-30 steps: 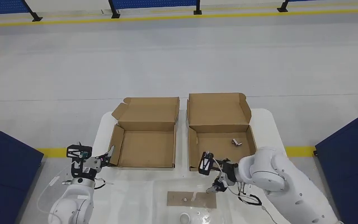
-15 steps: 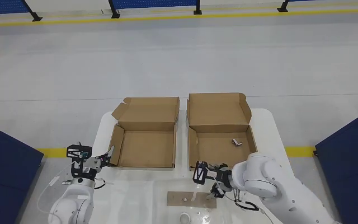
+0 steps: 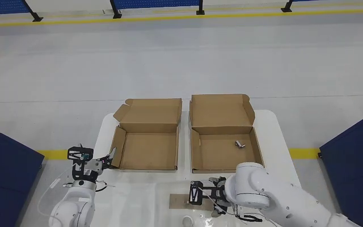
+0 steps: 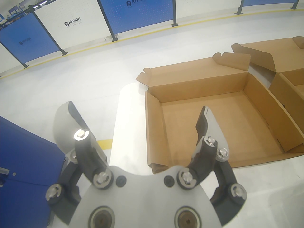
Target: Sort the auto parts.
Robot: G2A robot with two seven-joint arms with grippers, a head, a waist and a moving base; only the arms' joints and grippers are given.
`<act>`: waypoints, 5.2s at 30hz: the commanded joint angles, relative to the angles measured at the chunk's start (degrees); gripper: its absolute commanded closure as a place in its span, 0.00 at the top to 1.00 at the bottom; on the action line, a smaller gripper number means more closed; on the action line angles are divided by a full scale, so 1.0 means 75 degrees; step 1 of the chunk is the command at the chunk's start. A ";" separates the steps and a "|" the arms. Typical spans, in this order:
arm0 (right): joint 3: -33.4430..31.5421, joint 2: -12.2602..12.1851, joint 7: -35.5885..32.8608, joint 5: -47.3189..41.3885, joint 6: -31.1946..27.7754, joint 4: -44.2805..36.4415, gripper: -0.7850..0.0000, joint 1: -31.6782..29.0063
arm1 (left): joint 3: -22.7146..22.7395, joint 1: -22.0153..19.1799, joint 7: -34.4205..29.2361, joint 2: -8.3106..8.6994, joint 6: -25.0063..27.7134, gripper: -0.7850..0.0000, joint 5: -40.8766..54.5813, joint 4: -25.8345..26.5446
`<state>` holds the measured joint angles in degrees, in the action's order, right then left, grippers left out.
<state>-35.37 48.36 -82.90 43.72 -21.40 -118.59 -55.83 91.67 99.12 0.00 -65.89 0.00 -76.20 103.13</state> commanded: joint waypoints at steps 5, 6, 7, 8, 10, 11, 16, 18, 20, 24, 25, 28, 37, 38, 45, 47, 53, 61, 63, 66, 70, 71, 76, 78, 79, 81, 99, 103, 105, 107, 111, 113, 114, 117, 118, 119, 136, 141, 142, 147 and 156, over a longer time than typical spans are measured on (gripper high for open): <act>0.0151 -0.0027 -0.0025 -0.0029 0.0025 0.0008 1.00 0.0144 | 0.0000 0.0000 0.0000 0.0000 0.0000 1.00 0.0000 0.0000; 0.0151 -0.0027 -0.0025 -0.0029 0.0025 0.0008 1.00 0.0144 | 0.0000 0.0000 0.0000 0.0000 0.0000 1.00 0.0000 0.0000; 0.0151 -0.0027 -0.0025 -0.0029 0.0025 0.0008 1.00 0.0144 | 0.0000 0.0000 0.0000 0.0000 0.0000 1.00 0.0000 0.0000; 0.0151 -0.0027 -0.0025 -0.0029 0.0025 0.0008 1.00 0.0144 | 0.0000 0.0000 0.0000 0.0000 0.0000 1.00 0.0000 0.0000; 0.0273 -0.0021 0.0088 0.0129 -0.0087 -0.0061 1.00 0.0084 | 0.0000 0.0000 0.0000 0.0000 0.0000 1.00 0.0000 0.0000; 0.0361 -0.0023 0.0081 0.0314 -0.0079 -0.0094 1.00 0.0076 | 0.0000 0.0000 0.0000 0.0000 0.0000 1.00 0.0000 0.0000; 0.0795 -0.0009 0.0056 0.0490 -0.0055 -0.0189 1.00 0.0179 | 0.0000 0.0000 0.0000 0.0000 0.0000 1.00 0.0000 0.0000; 0.0964 0.0015 -0.0008 0.0517 0.0010 -0.0143 1.00 0.0289 | 0.0000 0.0000 0.0000 0.0000 0.0000 1.00 0.0000 0.0000; 0.1120 0.0056 -0.0032 0.0473 0.0034 -0.0054 1.00 0.0402 | 0.0000 0.0000 0.0000 0.0000 0.0000 1.00 0.0000 0.0000; 0.1416 0.0170 0.0031 0.0300 -0.0029 0.0215 1.00 0.0647 | 0.0000 0.0000 0.0000 0.0000 0.0000 1.00 0.0000 0.0000; 0.1480 0.0204 0.0049 0.0261 -0.0047 0.0272 1.00 0.0708 | 0.0000 0.0000 0.0000 0.0000 0.0000 1.00 0.0000 0.0000; 0.1686 0.0306 0.0104 0.0176 -0.0103 0.0453 1.00 0.0862 | 0.0000 0.0000 0.0000 0.0000 0.0000 1.00 0.0000 0.0000; 0.1760 0.0324 0.0092 0.0202 -0.0091 0.0487 1.00 0.0908 | 0.0000 0.0000 0.0000 0.0000 0.0000 1.00 0.0000 0.0000; 0.1760 0.0324 0.0092 0.0202 -0.0091 0.0487 1.00 0.0908 | 0.0000 0.0000 0.0000 0.0000 0.0000 1.00 0.0000 0.0000; 0.2014 0.0479 0.0423 0.0587 -0.0381 0.0748 1.00 0.0850 | 0.0000 0.0000 0.0000 0.0000 0.0000 1.00 0.0000 0.0000; 0.2065 0.0548 0.0508 0.0569 -0.0449 0.0861 1.00 0.0880 | 0.0000 0.0000 0.0000 0.0000 0.0000 1.00 0.0000 0.0000; 0.2161 0.0667 0.0576 0.0583 -0.0545 0.0989 1.00 0.0943 | 0.0000 0.0000 0.0000 0.0000 0.0000 1.00 0.0000 0.0000; 0.2161 0.0667 0.0576 0.0583 -0.0545 0.0989 1.00 0.0943 | 0.0000 0.0000 0.0000 0.0000 0.0000 1.00 0.0000 0.0000; 0.2161 0.0667 0.0576 0.0583 -0.0545 0.0989 1.00 0.0943 | 0.0000 0.0000 0.0000 0.0000 0.0000 1.00 0.0000 0.0000; 0.2161 0.0667 0.0576 0.0583 -0.0545 0.0989 1.00 0.0943 | 0.0000 0.0000 0.0000 0.0000 0.0000 1.00 0.0000 0.0000; 0.2204 0.0699 0.0876 0.0793 -0.0594 0.1151 1.00 0.0842 | 0.0000 0.0000 0.0000 0.0000 0.0000 1.00 0.0000 0.0000; 0.2214 0.0714 0.0886 0.0817 -0.0607 0.1187 1.00 0.0841 | 0.0000 0.0000 0.0000 0.0000 0.0000 1.00 0.0000 0.0000; 0.2292 0.0853 0.0893 0.0906 -0.0571 0.1405 1.00 0.0892 | 0.0000 0.0000 0.0000 0.0000 0.0000 1.00 0.0000 0.0000; 0.2348 0.0931 0.0915 0.0943 -0.0560 0.1502 1.00 0.0920 | 0.0000 0.0000 0.0000 0.0000 0.0000 1.00 0.0000 0.0000; 0.2380 0.0974 0.0945 0.0933 -0.0584 0.1538 1.00 0.0933 | 0.0000 0.0000 0.0000 0.0000 0.0000 1.00 0.0000 0.0000; 0.2451 0.1063 0.0964 0.0916 -0.0640 0.1643 1.00 0.0968 | 0.0000 0.0000 0.0000 0.0000 0.0000 1.00 0.0000 0.0000; 0.2839 0.1327 0.0824 0.1645 -0.0429 0.1841 1.00 0.0819 | 0.0000 0.0000 0.0000 0.0000 0.0000 1.00 0.0000 0.0000; 0.2931 0.1455 0.0776 0.1764 -0.0494 0.1939 1.00 0.0830 | 0.0000 0.0000 0.0000 0.0000 0.0000 1.00 0.0000 0.0000; 0.2963 0.1499 0.0764 0.1809 -0.0595 0.1926 1.00 0.0849 | 0.0000 0.0000 0.0000 0.0000 0.0000 1.00 0.0000 0.0000; 0.2963 0.1499 0.0764 0.1809 -0.0595 0.1926 1.00 0.0849 | 0.0000 0.0000 0.0000 0.0000 0.0000 1.00 0.0000 0.0000; 0.2963 0.1499 0.0764 0.1809 -0.0595 0.1926 1.00 0.0849 | 0.0000 0.0000 0.0000 0.0000 0.0000 1.00 0.0000 0.0000; 0.2960 0.1500 0.0818 0.1816 -0.0583 0.1932 1.00 0.0831 | 0.0000 0.0000 0.0000 0.0000 0.0000 1.00 0.0000 0.0000; 0.2960 0.1498 0.0949 0.1897 -0.0580 0.1970 1.00 0.0788 | 0.0000 0.0000 0.0000 0.0000 0.0000 1.00 0.0000 0.0000; 0.2952 0.1492 0.1089 0.2022 -0.0716 0.2000 1.00 0.0730 | 0.0000 0.0000 0.0000 0.0000 0.0000 1.00 0.0000 0.0000; 0.2936 0.1491 0.1114 0.2027 -0.0752 0.2002 1.00 0.0720 | 0.0000 0.0000 0.0000 0.0000 0.0000 1.00 0.0000 0.0000; 0.2919 0.1490 0.1129 0.2015 -0.0784 0.2006 1.00 0.0709 | 0.0000 0.0000 0.0000 0.0000 0.0000 1.00 0.0000 0.0000; 0.2708 0.1518 0.1020 0.1814 -0.1018 0.2048 0.44 0.0597 | 0.0000 0.0000 0.0000 0.0000 0.0000 1.00 0.0000 0.0000; 0.2705 0.1542 0.1039 0.1821 -0.1037 0.2122 0.42 0.0578 | 0.0000 0.0000 0.0000 0.0000 0.0000 1.00 0.0000 0.0000; 0.2708 0.1550 0.1048 0.1813 -0.1046 0.2136 0.41 0.0576 | 0.0000 0.0000 0.0000 0.0000 0.0000 1.00 0.0000 0.0000; 0.2728 0.1589 0.1038 0.1815 -0.1036 0.2214 0.40 0.0584 | 0.0000 0.0000 0.0000 0.0000 0.0000 1.00 0.0000 0.0000; 0.2738 0.1637 0.0974 0.1864 -0.0972 0.2226 0.26 0.0577 | 0.0000 0.0000 0.0000 0.0000 0.0000 1.00 0.0000 0.0000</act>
<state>-14.82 60.63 -75.53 57.64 -28.74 -101.80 -51.49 91.67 99.12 0.00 -65.89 0.00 -76.20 103.13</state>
